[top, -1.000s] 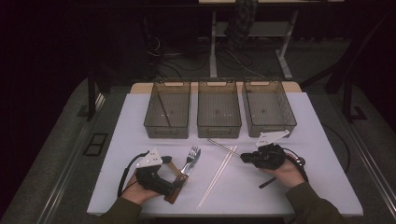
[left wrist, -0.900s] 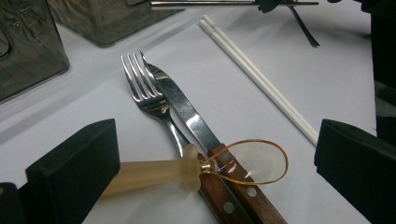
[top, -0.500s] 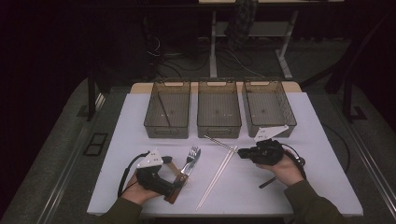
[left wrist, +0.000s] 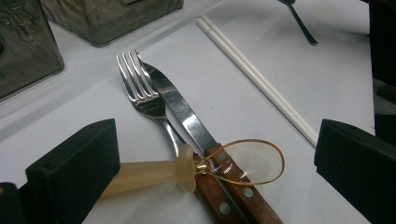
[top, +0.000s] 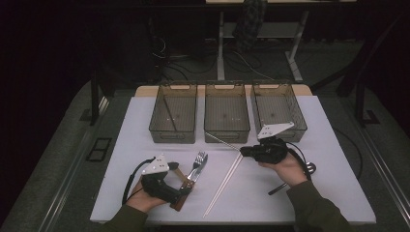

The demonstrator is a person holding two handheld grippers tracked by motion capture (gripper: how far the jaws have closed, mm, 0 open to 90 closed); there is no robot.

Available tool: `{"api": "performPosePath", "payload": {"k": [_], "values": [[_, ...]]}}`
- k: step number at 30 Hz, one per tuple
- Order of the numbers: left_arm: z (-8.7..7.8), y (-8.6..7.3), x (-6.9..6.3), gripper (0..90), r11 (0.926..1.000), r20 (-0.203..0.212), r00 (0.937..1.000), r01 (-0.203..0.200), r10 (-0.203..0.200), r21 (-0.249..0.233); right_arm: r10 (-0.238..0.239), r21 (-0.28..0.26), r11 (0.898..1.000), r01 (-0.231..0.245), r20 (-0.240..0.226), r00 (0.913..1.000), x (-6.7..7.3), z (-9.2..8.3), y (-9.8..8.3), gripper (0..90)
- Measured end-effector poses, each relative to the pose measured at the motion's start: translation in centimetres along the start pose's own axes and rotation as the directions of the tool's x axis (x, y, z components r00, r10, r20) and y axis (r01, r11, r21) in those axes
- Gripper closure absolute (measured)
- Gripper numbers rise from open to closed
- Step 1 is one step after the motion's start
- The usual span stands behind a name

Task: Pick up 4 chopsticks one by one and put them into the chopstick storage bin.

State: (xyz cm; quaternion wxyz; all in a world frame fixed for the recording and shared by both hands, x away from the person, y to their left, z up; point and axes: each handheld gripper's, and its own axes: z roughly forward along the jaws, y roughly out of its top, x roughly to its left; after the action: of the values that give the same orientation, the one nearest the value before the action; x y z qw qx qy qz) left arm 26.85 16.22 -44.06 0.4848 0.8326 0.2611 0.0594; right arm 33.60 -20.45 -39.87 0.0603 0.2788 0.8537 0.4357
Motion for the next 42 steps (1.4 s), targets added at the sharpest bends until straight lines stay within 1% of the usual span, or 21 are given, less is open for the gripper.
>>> {"api": "performPosePath", "payload": {"k": [10, 16, 20, 30, 42], "values": [[0.0, -0.1, 0.0, 0.0, 1.0, 0.003, 1.0, 0.0, 0.0, 0.0, 0.0, 0.002, 1.0, 0.0, -0.007, 1.0, 0.2, 1.1, 1.6, 84.9], [0.0, -0.1, -0.1, 0.0, 1.0, 0.005, 1.0, -0.003, 0.003, 0.0, -0.006, -0.013, 1.0, 0.006, -0.003, 1.0, 0.5, 1.4, 2.9, 85.0], [0.0, 0.0, -0.1, 0.0, 1.0, 0.008, 1.0, -0.002, 0.002, -0.001, -0.012, -0.009, 1.0, 0.012, 0.005, 0.9999, 0.5, 1.7, 4.0, 85.0], [0.1, 0.0, -0.2, 0.0, 1.0, 0.013, 0.9999, -0.008, 0.008, 0.0, -0.003, -0.006, 1.0, 0.003, 0.008, 1.0, 0.1, 2.8, 6.3, 84.9], [0.0, 0.1, -0.2, 0.0, 0.9999, 0.015, 0.9998, -0.009, 0.009, -0.007, -0.001, 0.021, 1.0, 0.0, 0.026, 0.9997, -0.4, 4.5, 8.6, 85.0]]}}
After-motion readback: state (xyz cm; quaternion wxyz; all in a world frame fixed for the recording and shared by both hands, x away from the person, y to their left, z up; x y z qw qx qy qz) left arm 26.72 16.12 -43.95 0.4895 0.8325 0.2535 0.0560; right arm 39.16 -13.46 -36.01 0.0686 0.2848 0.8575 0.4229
